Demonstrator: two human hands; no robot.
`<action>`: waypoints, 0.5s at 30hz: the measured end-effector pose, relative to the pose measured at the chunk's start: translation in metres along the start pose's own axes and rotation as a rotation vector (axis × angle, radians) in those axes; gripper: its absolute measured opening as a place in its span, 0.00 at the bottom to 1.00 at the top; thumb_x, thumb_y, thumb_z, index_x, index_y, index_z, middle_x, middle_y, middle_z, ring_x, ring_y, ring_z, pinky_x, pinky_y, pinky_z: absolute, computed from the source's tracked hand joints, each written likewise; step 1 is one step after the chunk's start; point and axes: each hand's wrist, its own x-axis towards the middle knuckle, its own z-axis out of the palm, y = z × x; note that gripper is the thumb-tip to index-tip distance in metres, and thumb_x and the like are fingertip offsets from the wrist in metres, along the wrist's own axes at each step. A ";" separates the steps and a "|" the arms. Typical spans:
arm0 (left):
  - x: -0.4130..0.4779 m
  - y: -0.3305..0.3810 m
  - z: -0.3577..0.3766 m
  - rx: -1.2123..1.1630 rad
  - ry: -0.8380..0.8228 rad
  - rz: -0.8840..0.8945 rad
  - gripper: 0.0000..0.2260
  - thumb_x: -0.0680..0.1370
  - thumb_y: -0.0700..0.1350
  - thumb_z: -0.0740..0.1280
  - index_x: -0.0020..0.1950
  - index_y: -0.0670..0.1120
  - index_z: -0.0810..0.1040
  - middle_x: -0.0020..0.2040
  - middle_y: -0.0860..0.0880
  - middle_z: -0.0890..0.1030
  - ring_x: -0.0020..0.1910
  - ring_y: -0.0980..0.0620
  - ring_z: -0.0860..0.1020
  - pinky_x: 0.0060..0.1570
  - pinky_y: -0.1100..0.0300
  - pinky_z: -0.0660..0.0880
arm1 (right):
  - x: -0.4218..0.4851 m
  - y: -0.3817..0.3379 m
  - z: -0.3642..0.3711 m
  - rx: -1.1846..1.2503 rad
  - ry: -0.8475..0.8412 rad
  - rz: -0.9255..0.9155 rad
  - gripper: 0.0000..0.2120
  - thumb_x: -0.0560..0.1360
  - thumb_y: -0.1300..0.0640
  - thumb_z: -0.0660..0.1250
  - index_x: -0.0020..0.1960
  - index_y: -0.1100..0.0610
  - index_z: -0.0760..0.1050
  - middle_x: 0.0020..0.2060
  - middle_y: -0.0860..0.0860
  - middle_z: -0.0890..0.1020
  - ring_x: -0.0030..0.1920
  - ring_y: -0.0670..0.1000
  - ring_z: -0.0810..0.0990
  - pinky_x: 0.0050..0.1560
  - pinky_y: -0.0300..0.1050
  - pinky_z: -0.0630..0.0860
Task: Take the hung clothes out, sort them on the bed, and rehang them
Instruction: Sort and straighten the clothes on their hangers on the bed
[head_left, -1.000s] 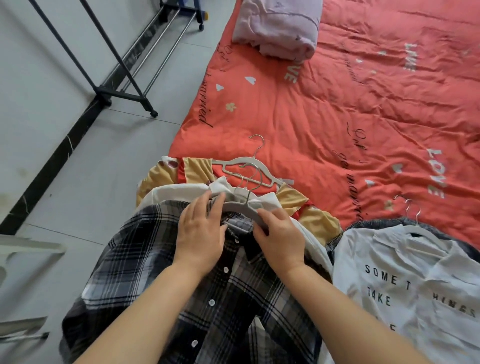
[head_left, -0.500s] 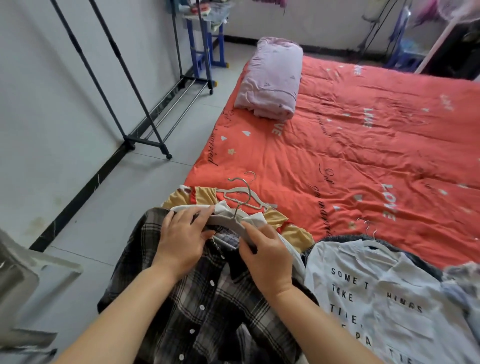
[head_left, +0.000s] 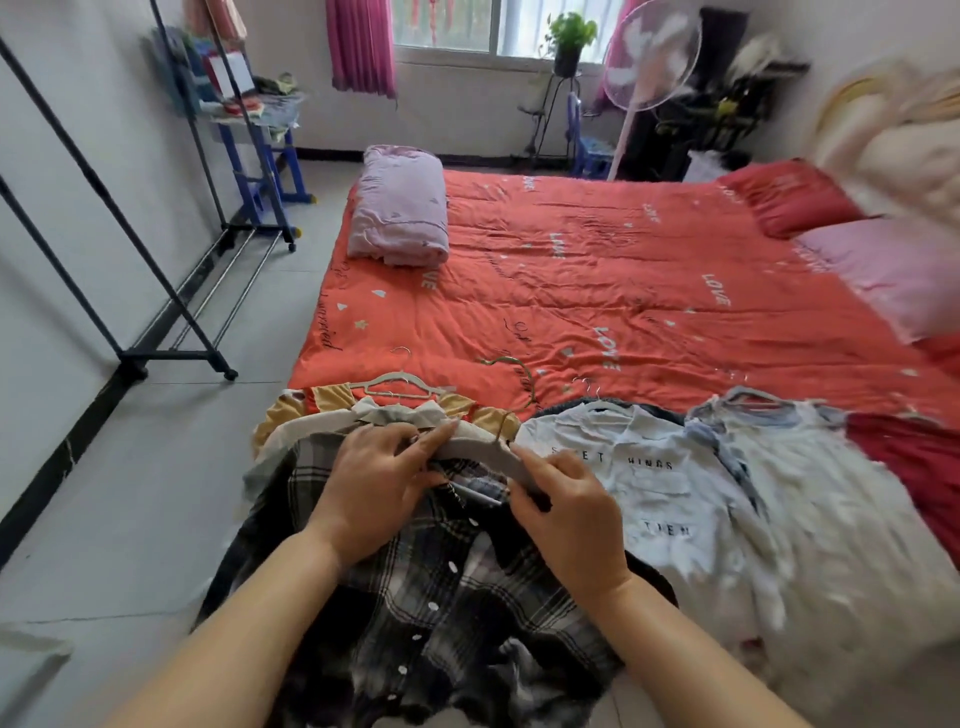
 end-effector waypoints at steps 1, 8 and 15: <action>0.000 0.013 -0.002 -0.020 -0.011 0.031 0.23 0.74 0.53 0.61 0.69 0.54 0.69 0.46 0.50 0.79 0.43 0.47 0.75 0.46 0.49 0.72 | -0.006 0.002 -0.016 -0.006 0.007 0.008 0.18 0.66 0.53 0.70 0.56 0.50 0.81 0.34 0.46 0.78 0.29 0.46 0.77 0.26 0.36 0.75; 0.015 0.105 0.006 -0.175 -0.034 0.195 0.24 0.74 0.52 0.60 0.70 0.57 0.65 0.45 0.49 0.79 0.41 0.46 0.77 0.42 0.54 0.77 | -0.035 0.037 -0.121 -0.081 0.028 0.054 0.19 0.67 0.53 0.69 0.58 0.52 0.80 0.38 0.45 0.79 0.37 0.43 0.75 0.34 0.31 0.72; 0.048 0.188 0.052 -0.304 -0.019 0.188 0.22 0.74 0.52 0.58 0.69 0.57 0.65 0.43 0.49 0.77 0.39 0.47 0.76 0.40 0.57 0.76 | -0.034 0.108 -0.189 -0.195 0.014 0.080 0.21 0.67 0.52 0.69 0.59 0.51 0.79 0.39 0.42 0.77 0.43 0.43 0.74 0.38 0.33 0.71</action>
